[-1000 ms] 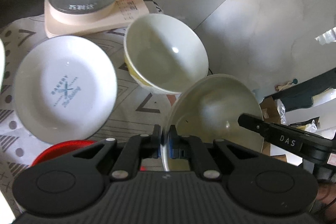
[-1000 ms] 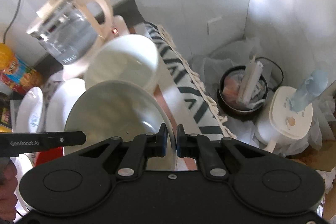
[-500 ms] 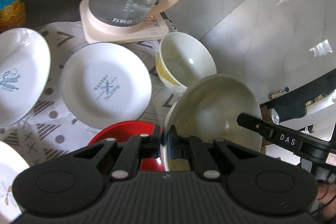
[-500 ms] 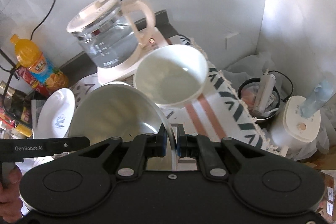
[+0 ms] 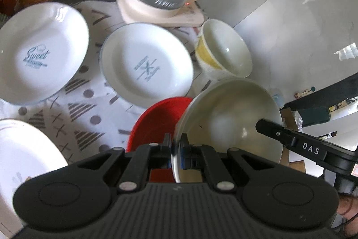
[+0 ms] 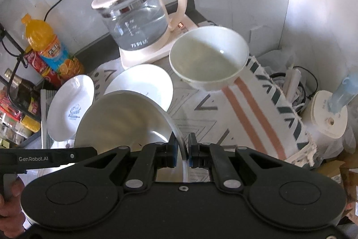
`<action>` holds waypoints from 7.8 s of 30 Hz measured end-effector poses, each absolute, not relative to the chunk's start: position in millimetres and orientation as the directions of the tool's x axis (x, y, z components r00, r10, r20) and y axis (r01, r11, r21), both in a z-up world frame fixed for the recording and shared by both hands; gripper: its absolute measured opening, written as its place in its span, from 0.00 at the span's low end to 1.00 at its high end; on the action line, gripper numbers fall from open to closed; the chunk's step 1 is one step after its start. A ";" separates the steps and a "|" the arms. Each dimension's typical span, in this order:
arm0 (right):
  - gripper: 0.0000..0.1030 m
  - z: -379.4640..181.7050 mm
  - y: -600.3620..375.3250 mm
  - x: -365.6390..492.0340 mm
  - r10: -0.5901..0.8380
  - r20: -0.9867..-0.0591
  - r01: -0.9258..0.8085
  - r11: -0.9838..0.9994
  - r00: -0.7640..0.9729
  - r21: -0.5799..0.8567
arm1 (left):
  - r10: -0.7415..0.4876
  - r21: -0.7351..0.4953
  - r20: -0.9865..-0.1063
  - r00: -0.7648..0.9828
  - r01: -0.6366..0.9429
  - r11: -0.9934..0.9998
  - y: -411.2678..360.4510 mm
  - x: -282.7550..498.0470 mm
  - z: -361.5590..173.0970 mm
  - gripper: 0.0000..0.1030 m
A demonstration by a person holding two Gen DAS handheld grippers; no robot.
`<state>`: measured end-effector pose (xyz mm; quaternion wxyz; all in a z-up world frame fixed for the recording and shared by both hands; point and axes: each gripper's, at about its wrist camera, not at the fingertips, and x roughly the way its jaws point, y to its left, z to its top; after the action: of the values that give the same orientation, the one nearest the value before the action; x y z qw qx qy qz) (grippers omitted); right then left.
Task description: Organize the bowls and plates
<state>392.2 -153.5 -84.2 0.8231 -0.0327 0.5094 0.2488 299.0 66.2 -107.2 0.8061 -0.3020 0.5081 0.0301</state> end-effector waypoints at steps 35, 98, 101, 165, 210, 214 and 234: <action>0.08 -125.8 -119.1 383.2 0.304 -0.909 -0.524 0.844 0.287 0.116 | -0.187 -0.400 -0.867 0.462 -0.422 0.814 80.2 282.0 -102.4 0.30; 0.52 -143.0 -182.8 547.8 0.403 -0.865 -0.412 0.872 0.300 0.263 | -0.111 -0.423 -0.828 0.550 -0.483 0.766 11.7 465.3 -137.8 0.58; 0.47 -150.4 -182.2 553.2 0.402 -0.869 -0.396 0.877 0.290 0.273 | -0.113 -0.425 -0.830 0.546 -0.488 0.762 12.4 470.6 -144.1 0.53; 0.21 -62.4 -159.2 385.7 0.394 -0.787 -0.309 0.912 0.475 0.270 | -0.228 -0.491 -0.761 0.607 -0.310 0.814 47.2 322.8 -80.8 0.17; 0.22 -107.9 -143.9 306.8 0.305 -0.871 -0.213 0.948 0.385 0.238 | -0.309 -0.476 -0.839 0.448 -0.330 0.815 60.3 256.8 -131.6 0.18; 0.26 -111.9 -145.6 308.9 0.296 -0.880 -0.194 0.952 0.372 0.238 | -0.298 -0.469 -0.837 0.459 -0.322 0.822 60.4 257.0 -127.2 0.20; 0.58 -63.0 -121.1 301.6 0.421 -0.802 -0.321 0.898 0.424 0.302 | -0.174 -0.417 -0.831 0.529 -0.384 0.824 105.4 233.5 -97.1 0.62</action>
<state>301.6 -121.1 -63.0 0.8423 0.0509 0.4893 0.2204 233.5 105.4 -97.1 0.8249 -0.2897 0.4813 0.0636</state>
